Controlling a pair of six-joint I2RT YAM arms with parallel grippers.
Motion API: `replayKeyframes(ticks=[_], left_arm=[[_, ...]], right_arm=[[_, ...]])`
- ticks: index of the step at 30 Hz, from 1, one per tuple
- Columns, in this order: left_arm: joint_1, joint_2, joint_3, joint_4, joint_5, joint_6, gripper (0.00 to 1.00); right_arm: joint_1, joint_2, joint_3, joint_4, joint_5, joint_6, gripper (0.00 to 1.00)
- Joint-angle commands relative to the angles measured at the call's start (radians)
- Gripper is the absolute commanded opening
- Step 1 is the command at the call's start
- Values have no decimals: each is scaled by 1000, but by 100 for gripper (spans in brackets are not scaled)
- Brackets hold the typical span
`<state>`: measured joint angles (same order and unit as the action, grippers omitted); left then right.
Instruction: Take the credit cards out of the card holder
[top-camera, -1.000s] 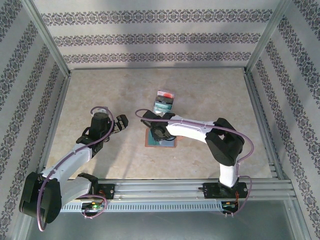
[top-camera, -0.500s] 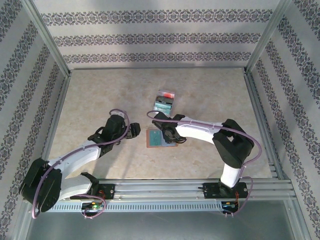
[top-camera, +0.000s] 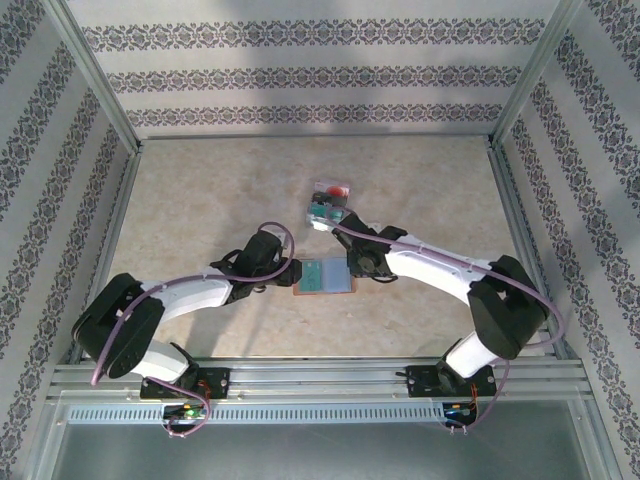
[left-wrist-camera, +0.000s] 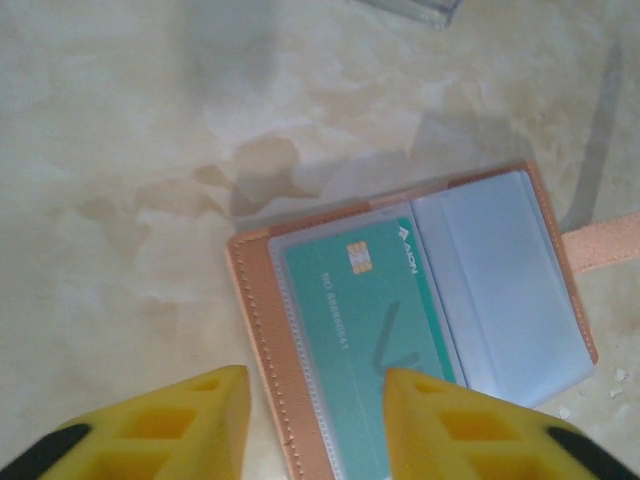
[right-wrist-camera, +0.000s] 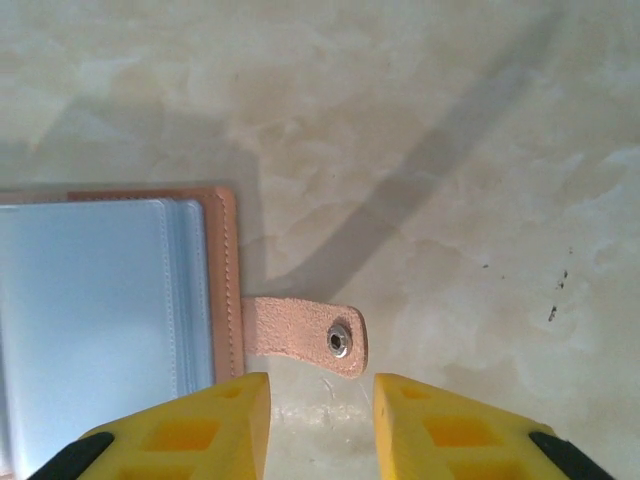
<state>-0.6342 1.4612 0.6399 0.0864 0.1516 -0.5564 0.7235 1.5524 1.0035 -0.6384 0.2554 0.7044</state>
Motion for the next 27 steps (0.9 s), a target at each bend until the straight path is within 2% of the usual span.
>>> replayKeyframes(ticks=[1,3,8,12,27], left_arm=[[-16,30,35,50,50,15,33],[-16,46,37,62,64,11,28],[-16,96,32,102,89,-12,19],[-13,128,20,132,77,-41,14],[2,176,7,138,102,-63,8]], right_arm=[[-4,-41,-21,86,-78,7,33],[-7,-42,-26,127,-130,12,32],[-9,-6,-34,241,-270,37,23],[-9,43,-28,300,-346,57,22],[11,182,1,408,-462,116,27]])
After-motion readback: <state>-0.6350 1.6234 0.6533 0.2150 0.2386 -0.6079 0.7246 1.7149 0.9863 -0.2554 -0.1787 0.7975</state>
